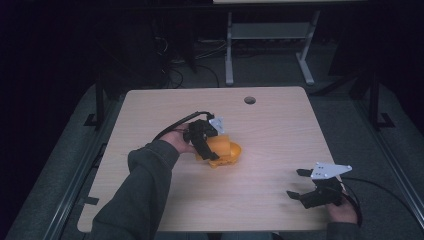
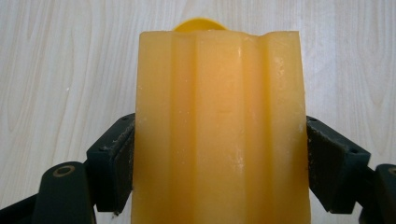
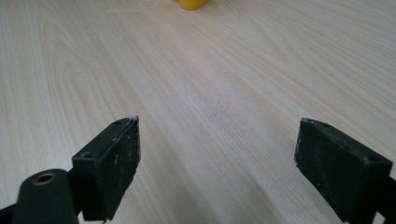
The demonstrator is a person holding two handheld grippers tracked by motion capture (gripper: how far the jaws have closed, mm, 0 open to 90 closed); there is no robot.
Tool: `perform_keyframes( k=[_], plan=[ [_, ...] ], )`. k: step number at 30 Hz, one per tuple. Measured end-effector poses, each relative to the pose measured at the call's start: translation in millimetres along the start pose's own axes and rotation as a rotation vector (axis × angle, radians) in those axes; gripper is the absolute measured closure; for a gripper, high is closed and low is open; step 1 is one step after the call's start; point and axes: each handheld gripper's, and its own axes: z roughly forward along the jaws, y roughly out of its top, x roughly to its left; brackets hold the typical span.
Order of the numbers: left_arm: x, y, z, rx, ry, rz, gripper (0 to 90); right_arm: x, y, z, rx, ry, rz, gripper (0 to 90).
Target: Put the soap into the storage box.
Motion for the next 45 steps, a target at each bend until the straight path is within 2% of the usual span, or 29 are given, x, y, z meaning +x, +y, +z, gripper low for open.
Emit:
perform_keyframes(
  k=[8, 10, 15, 21, 25, 28, 35, 45],
  plan=[
    [2.9, 13.1, 8.1, 0.015, 0.0, 0.032, 21.1, 0.8, 0.5, 0.2, 0.003, -0.003, 0.0, 13.7],
    [4.3, 15.0, 11.3, 0.01, -0.002, 0.026, 21.1, 1.0, 0.6, -0.1, 0.003, -0.004, 0.001, 13.7],
    [5.0, 18.6, 19.2, 0.024, -0.008, 0.041, 21.1, 0.5, 0.6, -1.2, -0.001, -0.005, -0.001, 13.7],
    [8.1, 18.9, 22.5, 0.02, -0.012, 0.04, 21.0, 1.9, 1.3, -1.1, 0.002, -0.003, -0.005, 13.7],
    [10.2, 18.0, 27.0, 0.028, -0.03, 0.033, 21.0, 2.3, 1.7, -0.6, 0.004, -0.004, -0.001, 13.7],
    [9.9, 18.6, 29.9, 0.038, -0.036, 0.048, 21.0, 2.0, 1.8, -1.7, -0.006, -0.005, -0.005, 13.7],
    [11.3, 19.0, 31.6, 0.03, -0.033, 0.051, 20.9, 2.0, 1.7, -2.1, -0.009, -0.008, -0.006, 13.7],
    [13.3, 18.7, 31.5, 0.035, -0.04, 0.027, 20.6, 2.7, 1.9, -1.7, -0.003, -0.006, -0.001, 13.7]
  ],
)
